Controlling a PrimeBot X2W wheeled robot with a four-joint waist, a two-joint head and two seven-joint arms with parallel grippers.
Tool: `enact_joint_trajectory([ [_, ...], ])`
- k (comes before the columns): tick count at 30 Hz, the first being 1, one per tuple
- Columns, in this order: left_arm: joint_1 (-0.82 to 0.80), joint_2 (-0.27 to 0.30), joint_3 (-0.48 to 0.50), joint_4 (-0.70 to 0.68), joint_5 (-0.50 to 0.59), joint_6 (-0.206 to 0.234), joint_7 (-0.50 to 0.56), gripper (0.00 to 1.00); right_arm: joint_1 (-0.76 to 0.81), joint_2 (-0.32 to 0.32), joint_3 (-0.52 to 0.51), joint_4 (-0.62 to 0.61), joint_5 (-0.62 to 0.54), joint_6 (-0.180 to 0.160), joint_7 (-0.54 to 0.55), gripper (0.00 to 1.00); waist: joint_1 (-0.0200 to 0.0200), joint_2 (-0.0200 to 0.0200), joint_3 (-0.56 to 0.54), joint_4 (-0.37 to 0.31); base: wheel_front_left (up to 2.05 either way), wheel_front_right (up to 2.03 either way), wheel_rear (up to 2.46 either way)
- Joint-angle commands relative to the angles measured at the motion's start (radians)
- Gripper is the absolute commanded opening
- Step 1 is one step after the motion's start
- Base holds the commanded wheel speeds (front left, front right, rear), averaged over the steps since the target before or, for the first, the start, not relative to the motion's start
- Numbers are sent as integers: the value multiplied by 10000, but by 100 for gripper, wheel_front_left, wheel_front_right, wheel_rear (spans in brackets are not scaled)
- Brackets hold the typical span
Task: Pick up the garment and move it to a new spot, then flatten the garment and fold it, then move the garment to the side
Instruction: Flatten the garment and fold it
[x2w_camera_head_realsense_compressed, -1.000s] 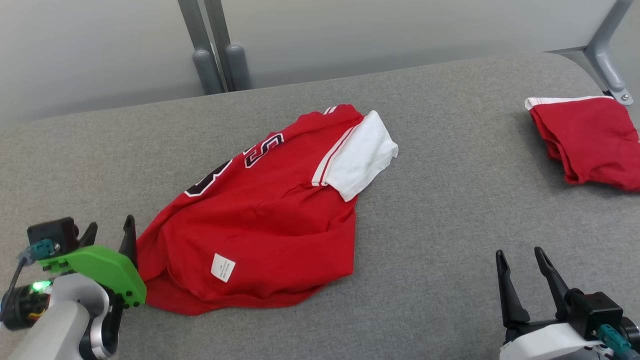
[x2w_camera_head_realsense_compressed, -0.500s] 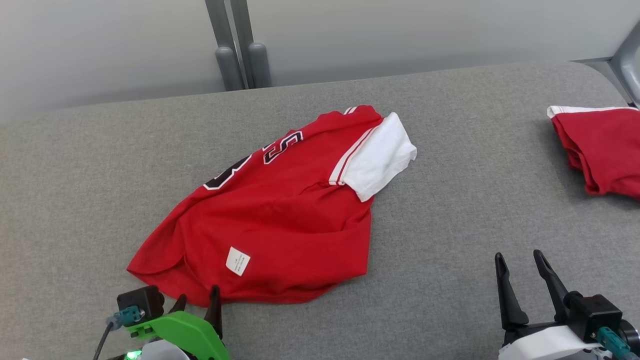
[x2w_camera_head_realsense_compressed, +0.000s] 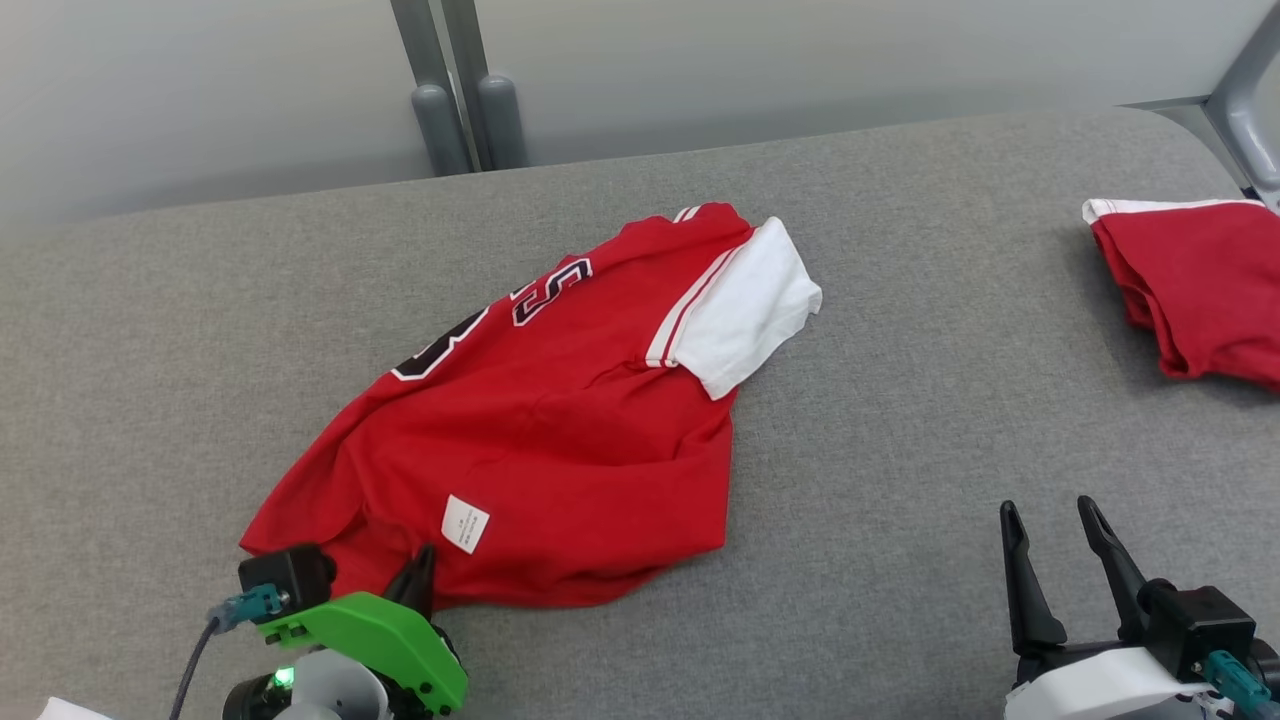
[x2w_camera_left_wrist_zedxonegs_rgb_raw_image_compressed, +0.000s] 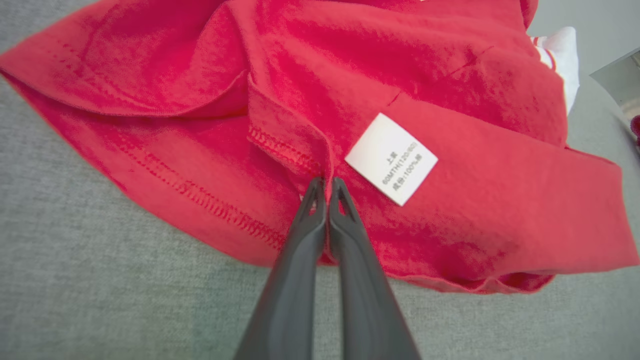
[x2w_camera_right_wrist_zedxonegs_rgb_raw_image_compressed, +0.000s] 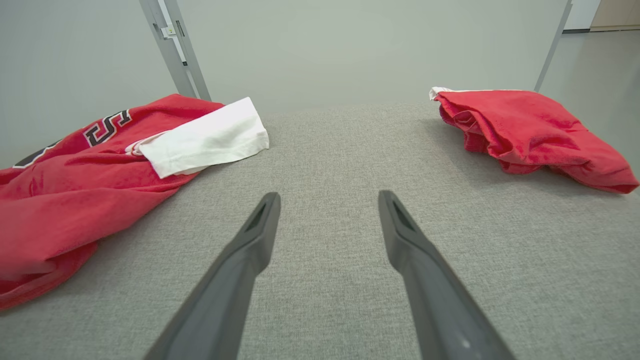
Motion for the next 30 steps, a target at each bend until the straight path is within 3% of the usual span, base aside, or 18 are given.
enact_joint_trajectory([
  [1, 5, 4, 256, -127, -281, -253, -168, 0, 127, -5, -70, 23, 66, 0, -29, 100, 0, 0, -90, 108, 0, 0, 0],
  [4, 338, 105, 727, -767, -1046, -1141, -336, 0, 231, 4, -100, 29, 36, 0, -29, 100, 0, 0, -240, 306, 0, 0, 0],
  [5, 492, 402, 775, -1126, -1146, -1617, -276, 0, 261, 6, -83, 36, 9, 0, -28, 100, 0, 0, -293, 369, 0, 0, 0],
  [7, 878, 734, 616, -2122, -1691, -3023, -61, 0, 348, 2, -100, 10, -17, 0, -29, 100, 0, 0, -412, 524, 0, 0, 0],
  [9, 1567, 1238, 580, -2965, -2363, -3589, 246, 0, 411, -2, -97, 15, -27, 0, -28, 100, 0, 0, -477, 647, 0, 0, 0],
  [13, 2654, 2193, 146, -4004, -2904, -3807, 857, 0, 451, -17, -148, 4, -14, 0, -29, 100, 0, 0, -569, 932, 0, 0, 0],
  [16, 3101, 2356, -162, -3965, -2999, -3852, 933, 0, 525, -56, -87, 43, -15, 0, -29, 100, 0, 0, -621, 1150, 0, 0, 0],
  [22, 2922, 2149, -387, -2123, -2138, -3707, 275, 0, 528, -102, 24, 111, -39, 0, -28, 100, 0, 0, -775, 1323, 0, 0, 0],
  [26, 2410, 2151, 155, -654, -1528, -3387, -744, 0, 476, -162, 51, 114, -9, 0, -29, 100, 0, 0, -804, 1301, 0, 0, 0],
  [30, 2158, 2361, 428, 277, -1350, -3386, -1162, 0, 469, -157, 85, 140, -3, 0, -29, 100, 0, 0, -790, 1176, 0, 0, 0],
])
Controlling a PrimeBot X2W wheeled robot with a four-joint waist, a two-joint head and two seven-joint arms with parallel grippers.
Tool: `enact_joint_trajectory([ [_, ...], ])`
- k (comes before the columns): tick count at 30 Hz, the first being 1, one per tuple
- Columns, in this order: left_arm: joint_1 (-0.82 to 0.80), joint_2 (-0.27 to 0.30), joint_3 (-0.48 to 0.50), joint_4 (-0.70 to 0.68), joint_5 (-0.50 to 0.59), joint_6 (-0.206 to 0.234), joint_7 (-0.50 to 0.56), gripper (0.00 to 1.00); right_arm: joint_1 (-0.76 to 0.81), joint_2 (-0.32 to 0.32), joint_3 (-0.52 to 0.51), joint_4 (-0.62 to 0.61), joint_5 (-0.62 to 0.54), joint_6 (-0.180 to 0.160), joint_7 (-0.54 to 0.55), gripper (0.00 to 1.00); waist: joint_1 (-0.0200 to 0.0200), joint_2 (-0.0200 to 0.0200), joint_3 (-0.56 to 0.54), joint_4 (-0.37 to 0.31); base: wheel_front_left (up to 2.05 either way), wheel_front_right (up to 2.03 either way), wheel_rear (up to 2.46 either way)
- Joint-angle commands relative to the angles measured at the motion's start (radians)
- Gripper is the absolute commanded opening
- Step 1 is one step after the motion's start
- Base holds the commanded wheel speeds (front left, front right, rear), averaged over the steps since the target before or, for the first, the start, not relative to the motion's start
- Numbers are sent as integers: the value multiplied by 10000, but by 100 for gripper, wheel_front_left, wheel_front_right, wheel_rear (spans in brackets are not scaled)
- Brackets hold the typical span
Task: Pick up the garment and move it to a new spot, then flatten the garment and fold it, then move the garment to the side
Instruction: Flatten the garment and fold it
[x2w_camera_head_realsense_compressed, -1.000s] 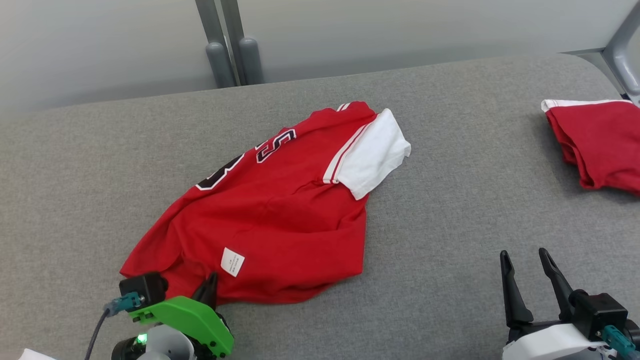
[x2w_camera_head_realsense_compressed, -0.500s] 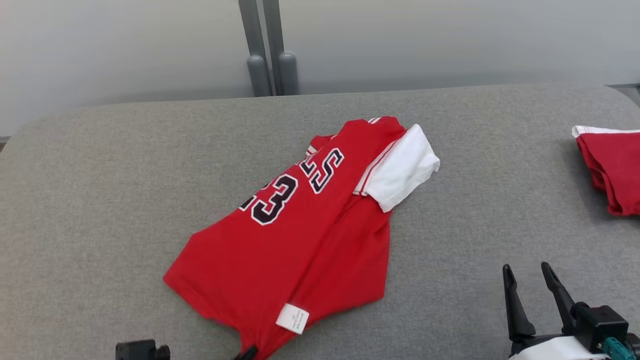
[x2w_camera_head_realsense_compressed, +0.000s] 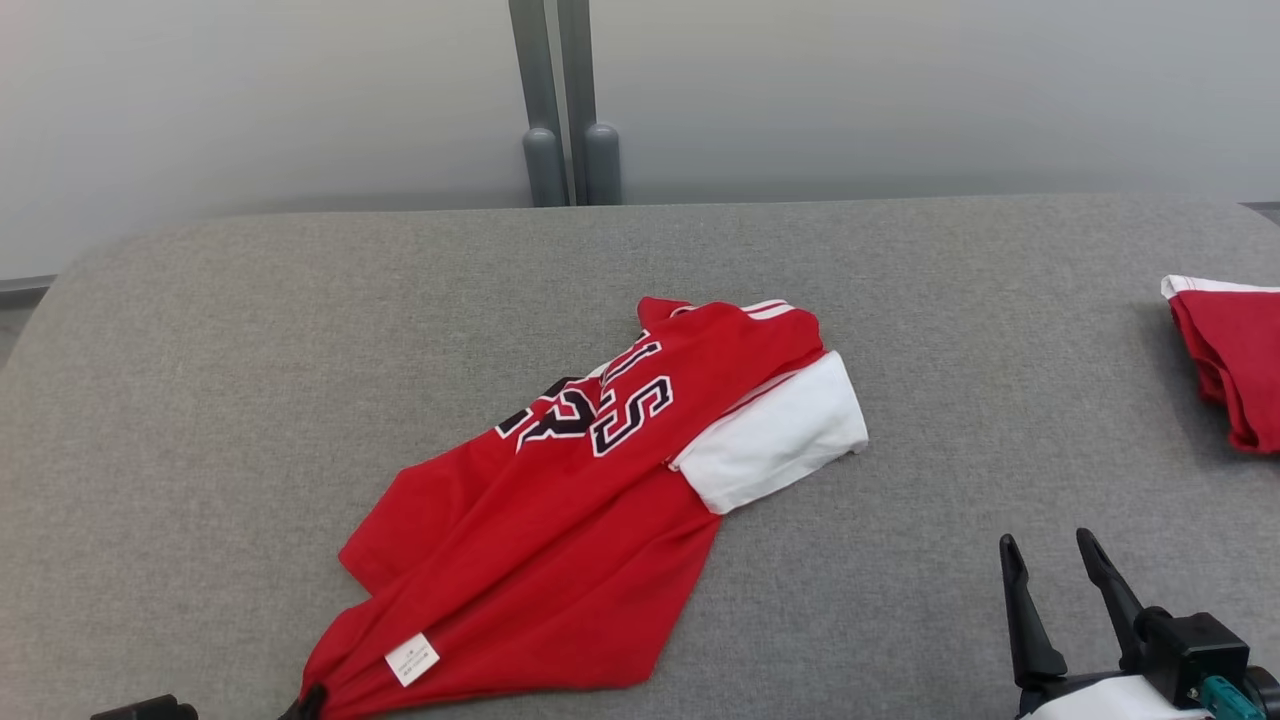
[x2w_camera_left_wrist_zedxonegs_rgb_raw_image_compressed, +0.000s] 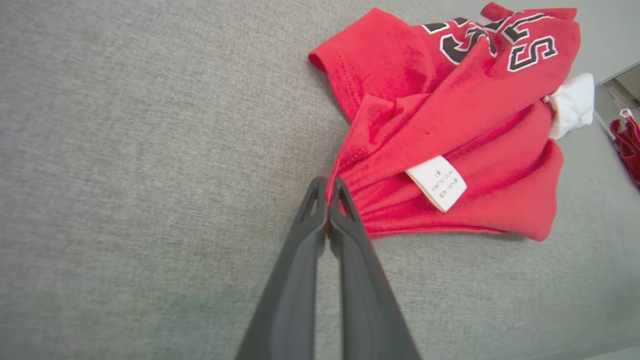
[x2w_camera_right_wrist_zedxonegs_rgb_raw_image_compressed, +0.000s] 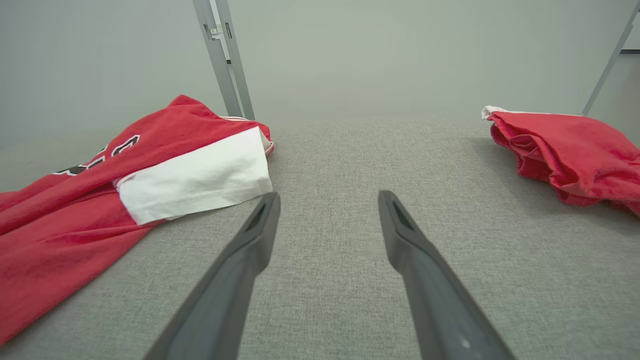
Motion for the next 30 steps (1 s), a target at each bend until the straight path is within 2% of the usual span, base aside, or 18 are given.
enact_joint_trajectory([
  [1, -104, 44, -13, 159, -14, -54, 41, 0, 21, -6, 40, 30, 48, 0, -29, 100, 0, 0, 20, -101, 0, 0, 0],
  [5, 62, -2, -156, 422, -286, -199, 296, 0, -4, 53, 33, 53, 108, 0, -29, 100, 0, 0, 41, -317, 0, 0, 0],
  [7, 235, -60, -131, 461, -495, -255, 312, 25, 57, 79, 10, 60, 114, 0, -29, 100, 0, 0, 34, -387, 0, 0, 0],
  [8, 332, -69, -89, 453, -600, -297, 268, 52, 103, 93, -3, 59, 119, 0, -29, 100, 0, 0, 37, -416, 0, 0, 0],
  [9, 395, -71, -22, 486, -714, -290, 234, 100, 132, 99, -5, 56, 122, 0, -29, 100, 0, 0, 44, -434, 0, 0, 0],
  [13, 625, 118, 250, 447, -910, 4, 93, 100, 128, 116, -28, 48, 130, 0, -29, 100, 0, 0, 81, -518, 0, 0, 0],
  [15, 743, 302, 429, 240, -857, 386, -18, 100, 60, 121, -31, 37, 105, 0, -29, 100, 0, 0, 92, -586, 0, 0, 0],
  [18, 706, 705, 779, -377, -389, 1323, -495, 100, -65, 117, -79, -36, 64, 0, -29, 100, 0, 0, 126, -697, 0, 0, 0],
  [22, 41, 805, 639, -1863, 703, 2211, -791, 100, -156, 100, 10, -70, 41, 0, -29, 100, 0, 0, 230, -905, 0, 0, 0],
  [26, -1125, 332, -312, -3091, 2019, 2545, -510, 100, -324, 101, 42, -96, 16, 0, -28, 100, 0, 0, 378, -1254, 0, 0, 0],
  [29, -2288, -503, -1282, -3333, 2839, 2362, -134, 100, -483, 103, 44, -149, 19, 0, -29, 100, 0, 0, 540, -1534, 0, 0, 0],
  [30, -2649, -864, -1712, -3205, 3086, 2178, 43, 100, -543, 112, 77, -172, 15, 0, -28, 100, 0, 0, 608, -1675, 0, 0, 0],
])
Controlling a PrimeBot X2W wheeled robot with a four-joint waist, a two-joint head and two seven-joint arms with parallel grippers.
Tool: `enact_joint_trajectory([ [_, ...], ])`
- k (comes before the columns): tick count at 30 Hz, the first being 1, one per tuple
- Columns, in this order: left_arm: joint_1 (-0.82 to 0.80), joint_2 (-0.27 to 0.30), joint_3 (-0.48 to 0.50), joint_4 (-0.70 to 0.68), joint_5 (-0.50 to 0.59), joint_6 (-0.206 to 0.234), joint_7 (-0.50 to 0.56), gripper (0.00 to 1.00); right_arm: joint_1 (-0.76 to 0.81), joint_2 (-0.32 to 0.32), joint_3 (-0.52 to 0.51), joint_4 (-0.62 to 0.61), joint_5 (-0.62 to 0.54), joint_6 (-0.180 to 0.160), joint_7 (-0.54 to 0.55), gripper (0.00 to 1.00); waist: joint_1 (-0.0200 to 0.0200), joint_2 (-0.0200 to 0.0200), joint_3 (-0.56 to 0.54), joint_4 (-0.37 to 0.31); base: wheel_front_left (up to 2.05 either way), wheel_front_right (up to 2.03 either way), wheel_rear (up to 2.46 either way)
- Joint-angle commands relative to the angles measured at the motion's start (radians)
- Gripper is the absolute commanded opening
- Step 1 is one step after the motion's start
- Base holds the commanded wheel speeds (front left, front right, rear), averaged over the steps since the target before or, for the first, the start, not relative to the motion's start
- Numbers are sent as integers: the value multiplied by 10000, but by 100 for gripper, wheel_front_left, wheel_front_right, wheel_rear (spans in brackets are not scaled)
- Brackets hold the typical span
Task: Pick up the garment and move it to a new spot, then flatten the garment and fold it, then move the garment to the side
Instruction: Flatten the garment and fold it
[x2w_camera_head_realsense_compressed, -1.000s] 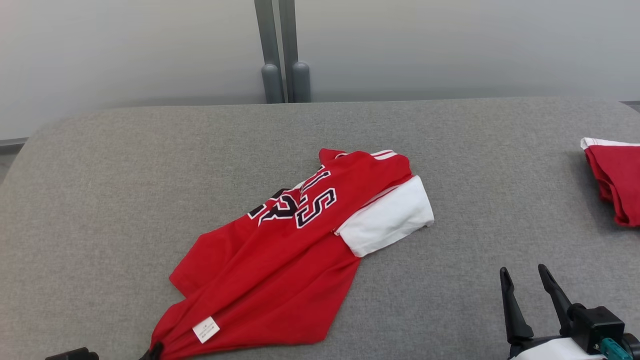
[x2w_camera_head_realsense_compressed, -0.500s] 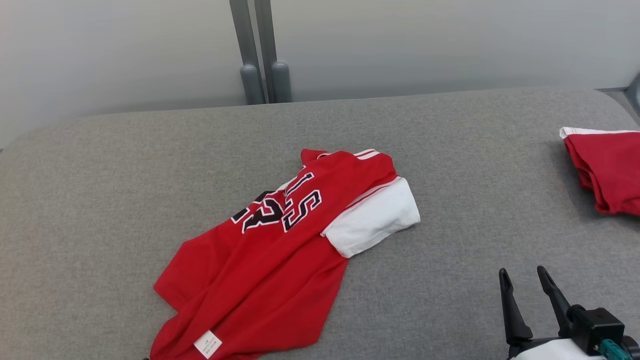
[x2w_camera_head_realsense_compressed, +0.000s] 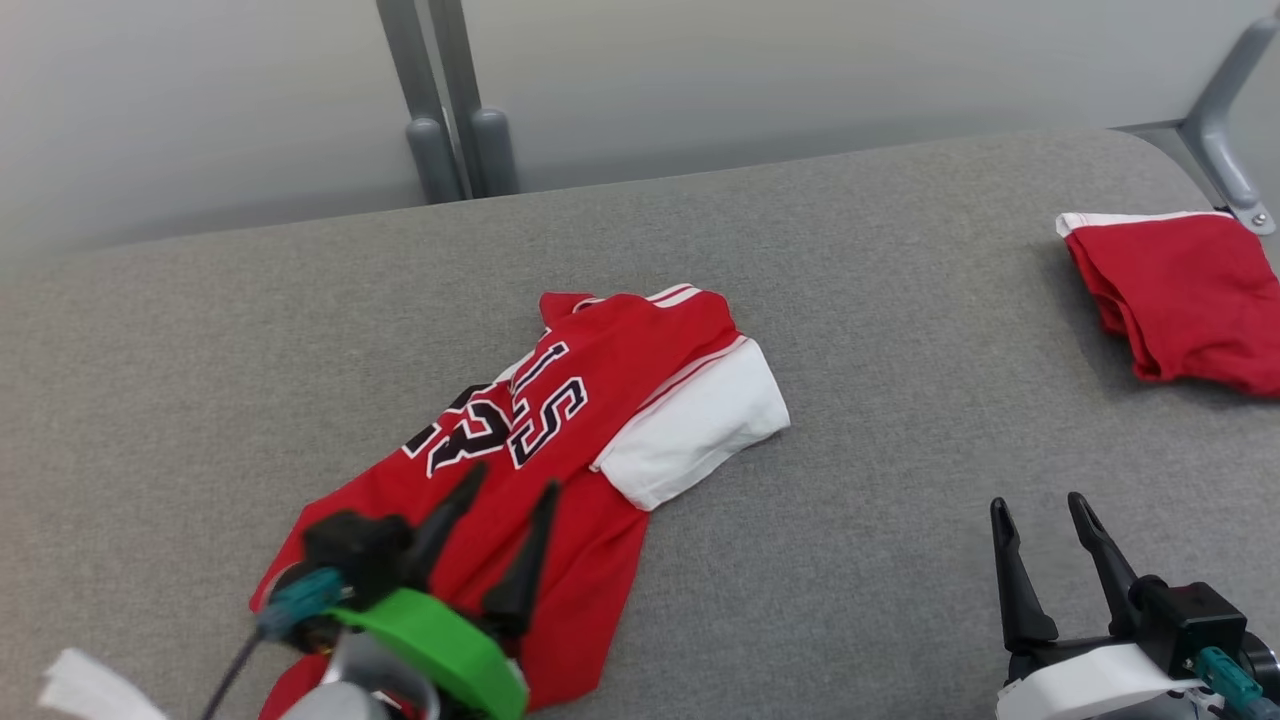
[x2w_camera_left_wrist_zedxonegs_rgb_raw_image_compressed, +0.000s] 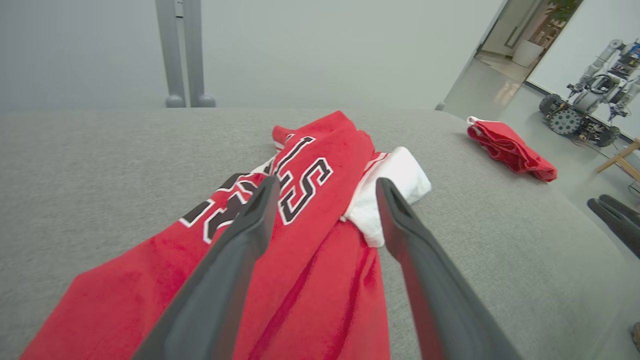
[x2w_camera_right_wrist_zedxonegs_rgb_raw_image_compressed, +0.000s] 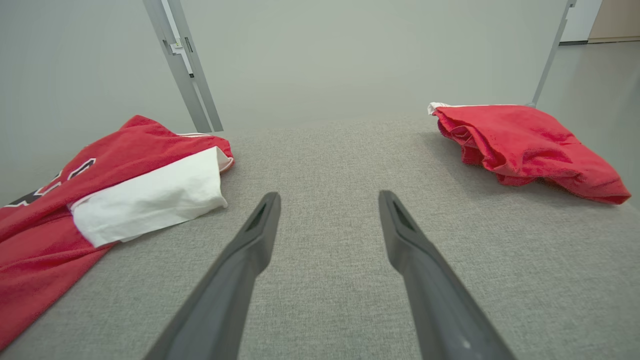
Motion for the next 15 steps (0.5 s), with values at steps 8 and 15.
enact_joint_trajectory([
  [8, -2612, -2442, -2013, 3587, 1202, -1247, 756, 100, -634, 41, 164, -164, 77, 0, -29, 100, 0, 0, 1073, -1158, 0, 0, 0],
  [15, -4101, -3360, -2419, 7258, 2036, -1231, 149, 100, -861, 74, 159, -114, 140, 0, -29, 100, 0, 0, 1611, -1654, 0, 0, 0],
])
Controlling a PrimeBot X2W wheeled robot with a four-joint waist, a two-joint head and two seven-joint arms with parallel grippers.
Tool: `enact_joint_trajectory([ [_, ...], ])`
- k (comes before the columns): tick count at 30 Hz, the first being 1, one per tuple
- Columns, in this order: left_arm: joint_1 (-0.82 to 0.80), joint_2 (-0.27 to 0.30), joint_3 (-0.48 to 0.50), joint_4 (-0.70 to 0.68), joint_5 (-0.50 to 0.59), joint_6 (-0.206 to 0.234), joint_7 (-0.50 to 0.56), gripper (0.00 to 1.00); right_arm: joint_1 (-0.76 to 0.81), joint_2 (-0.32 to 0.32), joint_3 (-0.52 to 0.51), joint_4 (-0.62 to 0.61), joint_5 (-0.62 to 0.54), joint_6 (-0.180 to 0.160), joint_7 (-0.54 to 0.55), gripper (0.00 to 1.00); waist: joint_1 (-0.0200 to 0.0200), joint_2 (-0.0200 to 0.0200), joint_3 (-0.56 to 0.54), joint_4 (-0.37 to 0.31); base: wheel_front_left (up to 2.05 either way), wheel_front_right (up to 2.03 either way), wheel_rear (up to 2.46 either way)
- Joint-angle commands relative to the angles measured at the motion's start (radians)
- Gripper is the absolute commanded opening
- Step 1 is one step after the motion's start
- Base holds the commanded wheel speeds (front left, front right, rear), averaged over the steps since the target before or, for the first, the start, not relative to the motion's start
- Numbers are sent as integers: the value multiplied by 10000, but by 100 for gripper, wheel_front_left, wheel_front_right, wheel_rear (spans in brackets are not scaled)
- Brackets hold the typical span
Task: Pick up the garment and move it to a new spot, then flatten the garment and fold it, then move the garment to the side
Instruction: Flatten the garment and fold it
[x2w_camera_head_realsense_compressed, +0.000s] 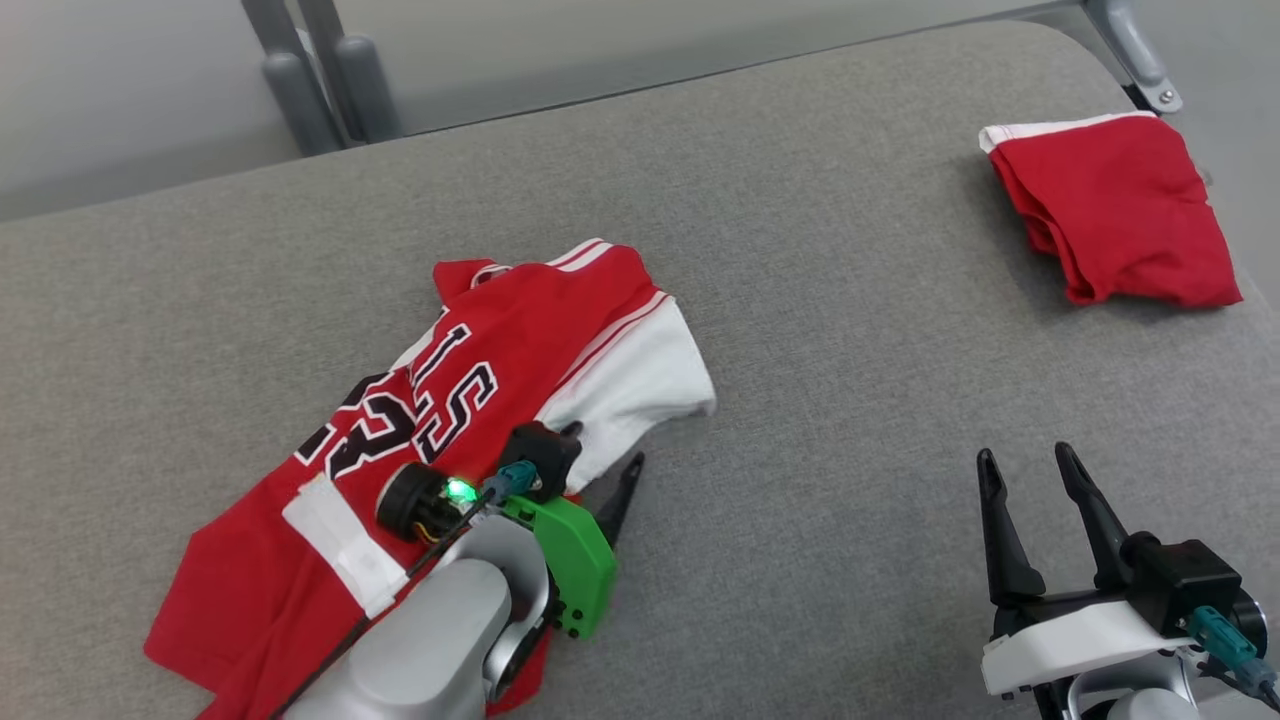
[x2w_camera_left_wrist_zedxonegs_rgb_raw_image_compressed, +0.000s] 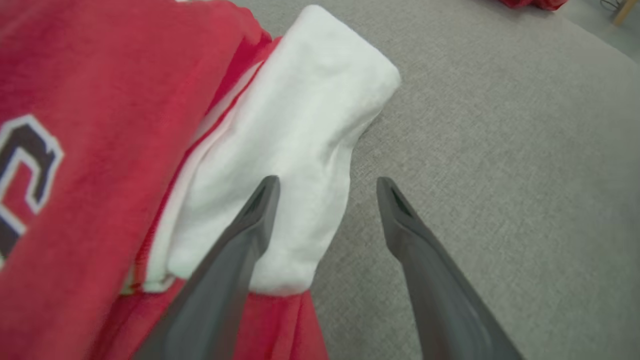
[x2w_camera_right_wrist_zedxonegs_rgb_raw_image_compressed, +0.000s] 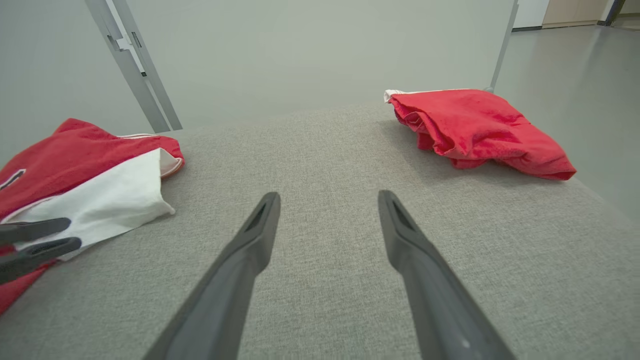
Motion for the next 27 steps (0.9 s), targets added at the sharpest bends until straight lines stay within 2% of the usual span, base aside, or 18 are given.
enact_joint_trajectory([
  [1, -257, -68, -42, 466, 73, 81, -112, 100, -143, 6, -21, 2, 36, 0, -28, 100, 0, 0, 414, -408, 0, 0, 0],
  [3, -411, -228, -233, 1331, 244, -14, -40, 100, -167, 13, -1, 14, 39, 0, -29, 100, 0, 0, 444, -453, 0, 0, 0],
  [4, -456, -318, -254, 1713, 191, -110, -32, 74, -157, 16, 17, 20, 32, 0, -29, 100, 0, 0, 446, -469, 0, 0, 0],
  [5, -494, -357, -295, 1999, 200, -162, -55, 74, -162, 18, 31, 31, 24, 0, -29, 100, 0, 0, 442, -481, 0, 0, 0],
  [6, -509, -440, -330, 2236, 170, -297, -104, 0, -164, 14, 34, 53, 18, 0, -29, 100, 0, 0, 413, -484, 0, 0, 0],
  [13, -561, -824, -170, 2495, -263, -790, -896, 0, 121, 17, -131, 118, -53, 0, -29, 100, 0, 0, 11, -301, 0, 0, 0],
  [19, -382, -900, -291, 1892, -374, -1103, -1225, 0, 255, 16, -80, 180, -84, 0, -29, 100, 0, 0, -270, -159, 0, 0, 0],
  [22, 19, -922, -727, 1262, -391, -1296, -1277, 0, 303, 16, -77, 177, -82, 0, -29, 100, 0, 0, -339, -124, 0, 0, 0],
  [23, 125, -929, -909, 1043, -380, -1337, -1274, 5, 310, 16, -76, 171, -88, 0, -29, 100, 0, 0, -349, -117, 0, 0, 0],
  [25, 396, -937, -1269, 616, -496, -1395, -1254, 27, 342, 16, -98, 212, -115, 0, -29, 100, 0, 0, -358, -99, 0, 0, 0],
  [26, 446, -934, -1470, 441, -421, -1417, -1289, 45, 337, 18, -116, 222, -127, 0, -29, 100, 0, 0, -353, -82, 0, 0, 0],
  [27, 543, -938, -1542, 374, -460, -1426, -1318, 100, 332, 16, -130, 223, -138, 0, -29, 100, 0, 0, -353, -69, 0, 0, 0],
])
